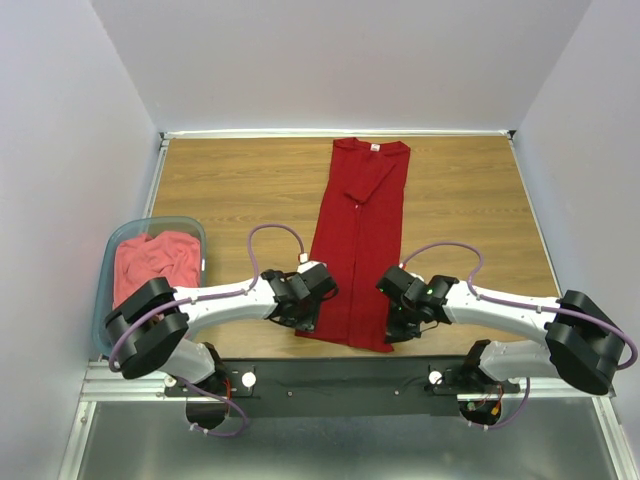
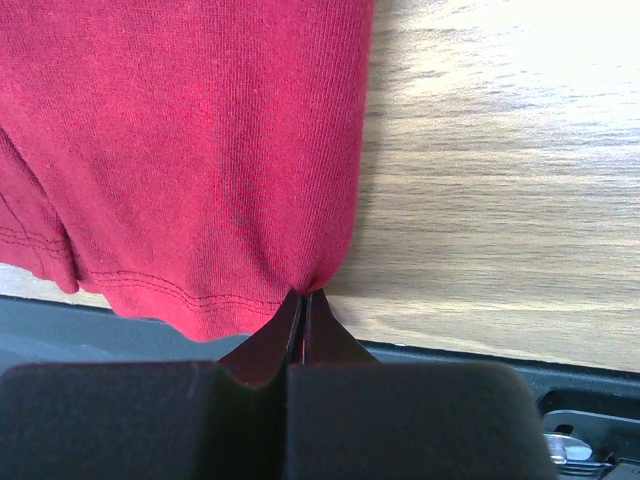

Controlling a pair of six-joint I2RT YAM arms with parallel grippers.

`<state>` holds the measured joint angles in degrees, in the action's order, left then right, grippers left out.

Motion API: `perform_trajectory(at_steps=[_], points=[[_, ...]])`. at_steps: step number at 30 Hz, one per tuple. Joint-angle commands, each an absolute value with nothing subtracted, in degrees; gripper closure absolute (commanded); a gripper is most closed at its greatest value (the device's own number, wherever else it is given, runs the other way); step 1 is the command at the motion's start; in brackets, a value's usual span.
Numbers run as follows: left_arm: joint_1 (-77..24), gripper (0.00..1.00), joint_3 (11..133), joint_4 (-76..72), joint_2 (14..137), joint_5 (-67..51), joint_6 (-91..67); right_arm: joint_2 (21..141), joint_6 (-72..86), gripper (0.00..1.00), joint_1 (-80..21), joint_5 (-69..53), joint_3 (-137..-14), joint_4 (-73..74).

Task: Fold and stack the t-shirts
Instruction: Fold the tshirt

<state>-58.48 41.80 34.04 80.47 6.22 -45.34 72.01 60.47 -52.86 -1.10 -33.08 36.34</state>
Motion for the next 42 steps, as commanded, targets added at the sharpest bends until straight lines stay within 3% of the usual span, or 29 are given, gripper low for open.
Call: perform_trajectory(at_steps=[1,8,11,15,16,26,30,35,42], points=[[-60.1,0.5,43.3,38.0,82.0,10.0,-47.9,73.2,58.9,0.99,-53.1,1.1,-30.3,38.2],[-60.8,0.54,44.2,40.2,83.6,12.0,-49.2,73.0,58.4,0.99,-53.2,1.1,-30.1,38.3],[-61.4,0.66,45.1,41.2,84.9,12.3,-49.3,73.4,58.1,0.99,-53.1,1.0,-30.3,38.1],[-63.5,0.99,45.4,41.5,86.4,11.4,-49.7,73.9,56.7,1.0,-53.2,0.4,-30.9,38.1],[-64.0,1.0,45.4,41.5,86.3,10.6,-50.2,73.9,55.6,1.0,-53.2,-2.1,-31.2,38.1],[-80.8,1.0,44.6,45.4,79.8,2.4,-63.9,68.2,57.2,1.0,-60.6,-13.7,-33.1,41.4],[-82.6,1.0,44.7,45.0,75.0,3.9,-66.4,63.6,57.6,1.0,-61.1,-9.6,-36.9,46.0],[-71.4,1.0,47.6,41.8,70.5,9.9,-57.8,64.2,53.5,0.99,-55.7,5.6,-46.8,52.2],[-53.1,1.0,53.4,31.8,72.1,15.6,-40.9,71.5,36.9,1.0,-35.0,10.1,-57.5,49.4]])
